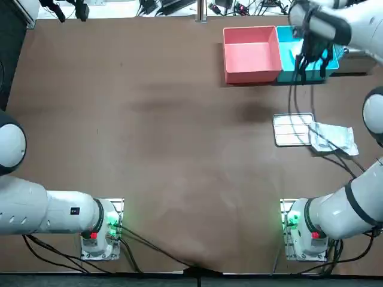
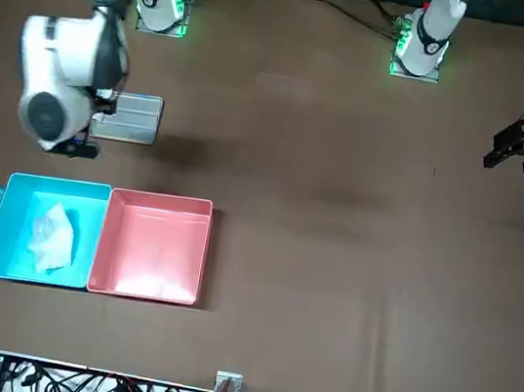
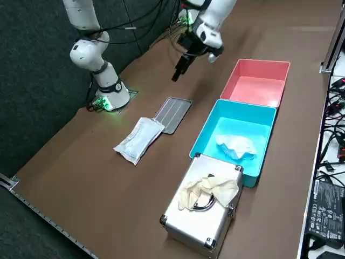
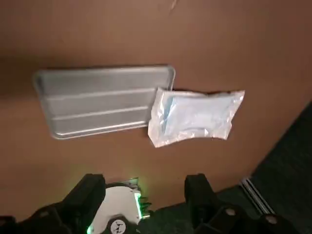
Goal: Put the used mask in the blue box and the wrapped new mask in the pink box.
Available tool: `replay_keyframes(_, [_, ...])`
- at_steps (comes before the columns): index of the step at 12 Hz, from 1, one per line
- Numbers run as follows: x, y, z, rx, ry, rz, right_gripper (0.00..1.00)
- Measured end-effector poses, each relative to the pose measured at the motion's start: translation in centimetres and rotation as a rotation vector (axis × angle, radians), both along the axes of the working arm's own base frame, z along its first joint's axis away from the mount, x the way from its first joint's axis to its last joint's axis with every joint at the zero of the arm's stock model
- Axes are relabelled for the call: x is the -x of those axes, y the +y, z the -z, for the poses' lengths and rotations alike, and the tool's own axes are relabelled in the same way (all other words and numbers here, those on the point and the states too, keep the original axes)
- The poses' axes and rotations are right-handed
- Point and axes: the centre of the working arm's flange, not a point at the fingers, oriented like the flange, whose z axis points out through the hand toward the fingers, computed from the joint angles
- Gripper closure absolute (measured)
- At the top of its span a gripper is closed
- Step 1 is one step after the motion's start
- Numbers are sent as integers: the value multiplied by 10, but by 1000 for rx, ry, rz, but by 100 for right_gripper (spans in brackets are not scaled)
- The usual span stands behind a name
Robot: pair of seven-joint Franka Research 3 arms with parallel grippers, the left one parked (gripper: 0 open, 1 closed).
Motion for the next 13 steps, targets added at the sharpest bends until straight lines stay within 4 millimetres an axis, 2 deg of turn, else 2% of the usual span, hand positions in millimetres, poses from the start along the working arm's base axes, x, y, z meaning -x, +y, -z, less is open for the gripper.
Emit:
replay_keyframes(3, [53,32,59,137,19,-49,0])
replay_keyframes(4, [69,36,75,162,7,-62,0])
replay_keyframes(5, [94,33,97,182,-37,-56,0])
replay_keyframes(10, [138,36,133,250,-153,-91,0])
replay_keyframes(13, [159,28,158,279,-193,-112,0])
